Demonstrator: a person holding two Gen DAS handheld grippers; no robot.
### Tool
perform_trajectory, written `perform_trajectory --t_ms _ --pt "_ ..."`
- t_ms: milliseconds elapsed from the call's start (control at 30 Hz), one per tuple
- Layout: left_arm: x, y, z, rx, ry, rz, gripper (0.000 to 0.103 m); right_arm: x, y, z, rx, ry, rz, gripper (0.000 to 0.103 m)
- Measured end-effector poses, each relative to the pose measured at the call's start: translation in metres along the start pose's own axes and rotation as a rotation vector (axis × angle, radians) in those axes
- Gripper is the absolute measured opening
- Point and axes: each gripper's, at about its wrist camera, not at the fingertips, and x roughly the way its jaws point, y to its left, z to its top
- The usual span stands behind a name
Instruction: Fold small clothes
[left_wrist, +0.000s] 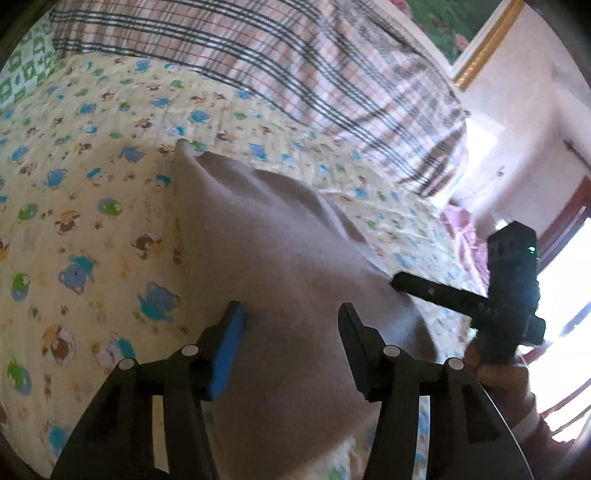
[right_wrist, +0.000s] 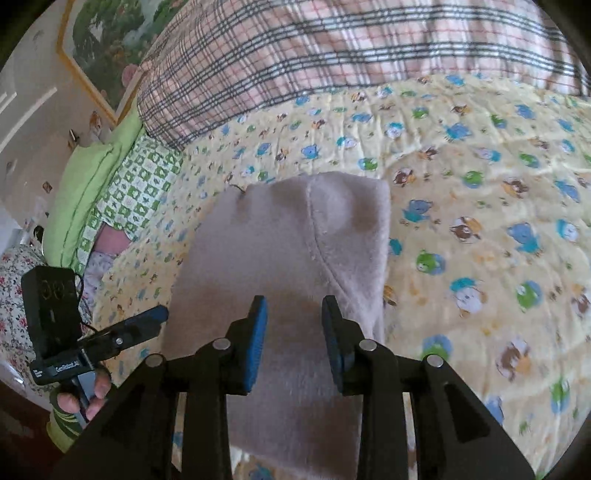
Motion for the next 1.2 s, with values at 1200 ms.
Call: perform_trajectory --t_ms 1200 --pt "-0.024 0.001 -0.082 0.021 0.099 -0.002 0.036 -0.04 -0.008 -0.077 -0.053 0.03 -0.11 0.033"
